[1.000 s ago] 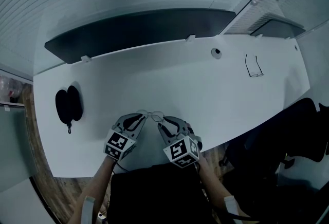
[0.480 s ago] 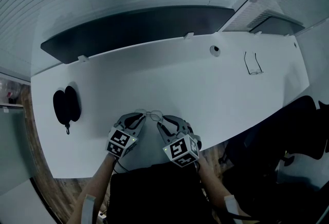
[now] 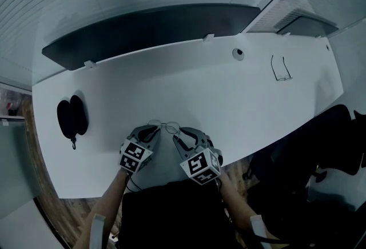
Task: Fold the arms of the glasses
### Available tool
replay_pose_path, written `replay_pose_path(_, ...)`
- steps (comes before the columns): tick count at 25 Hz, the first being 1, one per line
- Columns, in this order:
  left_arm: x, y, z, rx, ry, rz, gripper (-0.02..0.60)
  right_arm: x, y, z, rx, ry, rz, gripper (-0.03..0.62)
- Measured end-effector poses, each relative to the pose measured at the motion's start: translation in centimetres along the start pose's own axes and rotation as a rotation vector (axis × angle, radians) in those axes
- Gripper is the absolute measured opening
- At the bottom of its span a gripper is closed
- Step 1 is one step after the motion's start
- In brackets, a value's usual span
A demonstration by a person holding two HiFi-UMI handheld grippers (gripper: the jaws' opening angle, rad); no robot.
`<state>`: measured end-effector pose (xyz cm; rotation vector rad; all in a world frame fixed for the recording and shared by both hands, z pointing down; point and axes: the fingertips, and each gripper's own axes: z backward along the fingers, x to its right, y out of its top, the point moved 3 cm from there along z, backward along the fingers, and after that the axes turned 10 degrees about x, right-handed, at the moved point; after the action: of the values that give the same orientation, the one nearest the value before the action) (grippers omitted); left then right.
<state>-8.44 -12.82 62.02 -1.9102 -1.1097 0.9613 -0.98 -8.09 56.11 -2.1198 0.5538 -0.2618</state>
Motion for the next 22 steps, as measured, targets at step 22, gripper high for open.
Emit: replay_pose_path(22, -0.4, -0.2, -0.9, -0.091, 0.008, 0.018, 0.029, -0.5, 0.1, -1.4, 0.016, 0.034, -0.047, 0.115)
